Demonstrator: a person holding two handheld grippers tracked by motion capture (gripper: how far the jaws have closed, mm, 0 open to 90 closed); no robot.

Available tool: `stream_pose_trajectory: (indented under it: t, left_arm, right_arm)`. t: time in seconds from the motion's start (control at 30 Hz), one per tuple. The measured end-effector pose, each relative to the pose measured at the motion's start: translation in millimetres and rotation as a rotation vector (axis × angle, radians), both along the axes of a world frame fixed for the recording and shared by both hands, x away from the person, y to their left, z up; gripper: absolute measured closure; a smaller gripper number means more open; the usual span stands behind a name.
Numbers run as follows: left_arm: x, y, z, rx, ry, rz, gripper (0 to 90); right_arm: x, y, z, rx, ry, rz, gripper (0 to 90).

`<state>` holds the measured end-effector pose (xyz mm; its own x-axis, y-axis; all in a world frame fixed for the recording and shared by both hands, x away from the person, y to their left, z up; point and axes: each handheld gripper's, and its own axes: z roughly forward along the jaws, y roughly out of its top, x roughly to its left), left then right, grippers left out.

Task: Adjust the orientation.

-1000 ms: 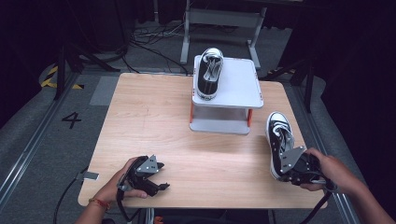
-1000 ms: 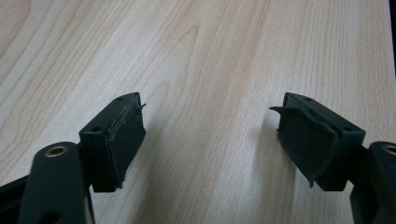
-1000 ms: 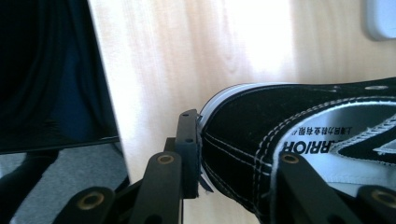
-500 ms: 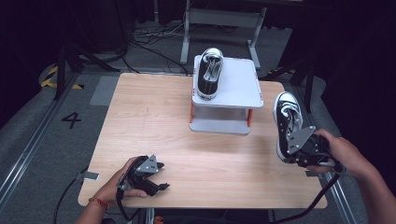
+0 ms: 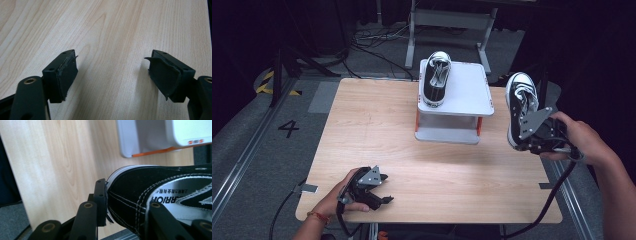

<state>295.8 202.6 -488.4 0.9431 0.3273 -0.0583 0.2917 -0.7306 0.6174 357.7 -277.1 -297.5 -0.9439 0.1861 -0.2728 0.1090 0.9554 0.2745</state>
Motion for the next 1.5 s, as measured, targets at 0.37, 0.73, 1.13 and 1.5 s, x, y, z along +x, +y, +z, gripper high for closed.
stream_pose_trajectory:
  t: [0.37,0.73,1.13,1.5]
  left_arm:
    - [-0.3,-0.1,-0.1,-0.001,0.002,0.003,22.9]
    - [-0.5,-0.2,0.2,0.002,-0.001,0.0,22.9]
    - [-0.9,-0.1,0.2,0.003,-0.002,0.005,23.0]
    - [-3.3,0.0,0.3,0.0,0.0,0.011,23.1]
  right_arm:
    - [35.8,24.1,12.9,0.025,-0.027,0.025,73.0]
    - [64.7,56.6,26.3,0.034,-0.029,0.053,72.3]
    - [102.2,93.9,18.2,0.029,0.029,0.103,72.0]
    - [127.0,109.2,10.4,0.025,0.062,0.111,71.0]
